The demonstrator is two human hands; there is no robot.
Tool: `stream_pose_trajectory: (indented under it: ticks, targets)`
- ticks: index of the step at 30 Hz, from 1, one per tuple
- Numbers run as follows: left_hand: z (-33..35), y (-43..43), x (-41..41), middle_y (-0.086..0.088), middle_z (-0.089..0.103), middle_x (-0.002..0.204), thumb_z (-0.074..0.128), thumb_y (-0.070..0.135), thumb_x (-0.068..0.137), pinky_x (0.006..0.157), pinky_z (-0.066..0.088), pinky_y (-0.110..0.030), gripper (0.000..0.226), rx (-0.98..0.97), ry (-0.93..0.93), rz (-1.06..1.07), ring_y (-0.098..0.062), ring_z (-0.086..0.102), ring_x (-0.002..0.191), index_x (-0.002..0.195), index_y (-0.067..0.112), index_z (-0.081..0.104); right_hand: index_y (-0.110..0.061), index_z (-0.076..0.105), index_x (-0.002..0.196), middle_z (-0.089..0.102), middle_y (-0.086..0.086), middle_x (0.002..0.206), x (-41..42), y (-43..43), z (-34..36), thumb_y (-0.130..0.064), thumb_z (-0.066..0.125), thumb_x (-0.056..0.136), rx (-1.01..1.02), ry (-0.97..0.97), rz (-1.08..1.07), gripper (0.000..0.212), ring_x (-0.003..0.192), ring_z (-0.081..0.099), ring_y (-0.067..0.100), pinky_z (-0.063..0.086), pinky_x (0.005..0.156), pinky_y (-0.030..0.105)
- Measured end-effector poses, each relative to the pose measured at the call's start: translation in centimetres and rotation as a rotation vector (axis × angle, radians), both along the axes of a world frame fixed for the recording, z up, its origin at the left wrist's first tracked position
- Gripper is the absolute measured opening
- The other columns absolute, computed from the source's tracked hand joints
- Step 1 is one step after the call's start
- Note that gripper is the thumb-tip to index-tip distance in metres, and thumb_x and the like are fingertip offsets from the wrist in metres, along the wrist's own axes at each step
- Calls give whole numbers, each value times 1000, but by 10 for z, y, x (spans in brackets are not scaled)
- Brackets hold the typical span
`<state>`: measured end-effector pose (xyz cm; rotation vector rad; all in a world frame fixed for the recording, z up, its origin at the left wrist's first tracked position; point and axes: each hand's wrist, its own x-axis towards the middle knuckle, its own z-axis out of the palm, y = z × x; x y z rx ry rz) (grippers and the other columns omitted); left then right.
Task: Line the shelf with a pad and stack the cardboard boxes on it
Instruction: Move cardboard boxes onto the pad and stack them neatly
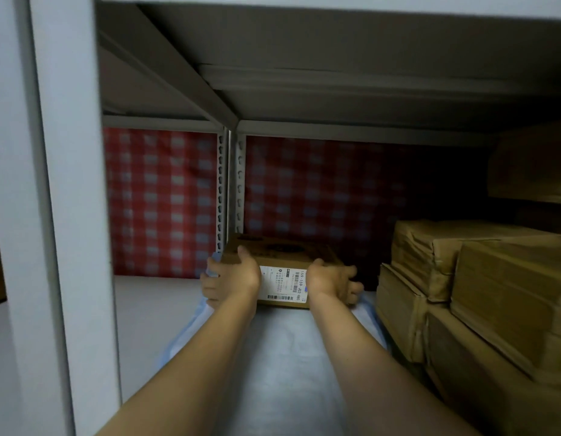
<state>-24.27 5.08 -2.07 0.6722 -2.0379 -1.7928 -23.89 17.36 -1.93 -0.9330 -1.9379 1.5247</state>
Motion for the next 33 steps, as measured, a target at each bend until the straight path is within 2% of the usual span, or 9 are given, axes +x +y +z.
stream_pose_trajectory:
  ticks: [4, 9, 13, 16, 19, 25, 27, 31, 33]
  targets:
    - [15, 9, 28, -16, 12, 160, 42, 57, 96, 120, 15, -49, 76, -68, 120, 5, -35, 15, 147, 155, 16, 17, -9, 26, 145, 20, 21, 149, 25, -6, 9, -34, 56, 91, 99, 30, -11, 67, 131, 29, 41, 41, 100, 45]
    - [28, 9, 65, -22, 17, 156, 40, 53, 98, 117, 21, -51, 69, -108, 139, -101, -38, 20, 142, 154, 18, 18, -8, 29, 141, 27, 21, 144, 64, -14, 17, -33, 54, 93, 68, 24, 52, 60, 128, 36, 40, 43, 92, 44]
    - [24, -3, 93, -22, 17, 155, 41, 49, 100, 113, 24, -49, 66, -78, 96, -145, -39, 22, 141, 153, 16, 19, -2, 27, 144, 29, 22, 149, 96, -14, 5, -24, 53, 95, 16, -33, 103, 60, 130, 40, 39, 39, 91, 38]
    - [11, -14, 112, -23, 21, 153, 42, 48, 100, 111, 27, -48, 67, -86, 52, -168, -41, 27, 138, 152, 11, 21, -3, 38, 141, 42, 21, 145, 117, -20, -7, -21, 55, 91, 19, -18, 114, 56, 126, 48, 38, 43, 97, 37]
    - [-1, -24, 121, -23, 26, 150, 41, 52, 99, 110, 29, -47, 70, -100, -11, -191, -42, 32, 135, 151, 9, 21, -2, 35, 143, 43, 21, 145, 132, -27, -13, -21, 56, 92, 3, -37, 107, 59, 128, 47, 38, 42, 101, 39]
    - [-1, -24, 101, -21, 29, 150, 42, 47, 101, 108, 31, -44, 66, -103, 34, -141, -38, 31, 136, 150, 7, 23, -1, 40, 140, 49, 19, 142, 112, -15, -18, -25, 50, 96, 5, 16, 152, 52, 126, 50, 36, 42, 99, 34]
    - [-1, -17, 81, -21, 29, 151, 41, 46, 101, 109, 30, -44, 65, -82, 38, -110, -38, 31, 137, 150, 7, 24, -2, 41, 140, 49, 19, 141, 92, -6, -17, -31, 48, 98, 12, 54, 137, 52, 125, 50, 37, 40, 92, 32]
    - [-9, -15, 48, -19, 27, 155, 39, 45, 102, 114, 27, -48, 63, -45, 92, -70, -37, 27, 142, 152, 9, 25, -3, 33, 146, 41, 21, 148, 56, 5, -19, -44, 39, 98, 55, 54, 76, 63, 136, 39, 37, 31, 112, 42]
    - [-11, -15, 34, -17, 29, 156, 37, 43, 102, 115, 26, -48, 61, -26, 130, -39, -36, 28, 143, 153, 11, 27, -1, 30, 146, 38, 22, 149, 42, 9, -21, -42, 37, 99, 77, 1, 57, 63, 138, 34, 35, 25, 115, 41]
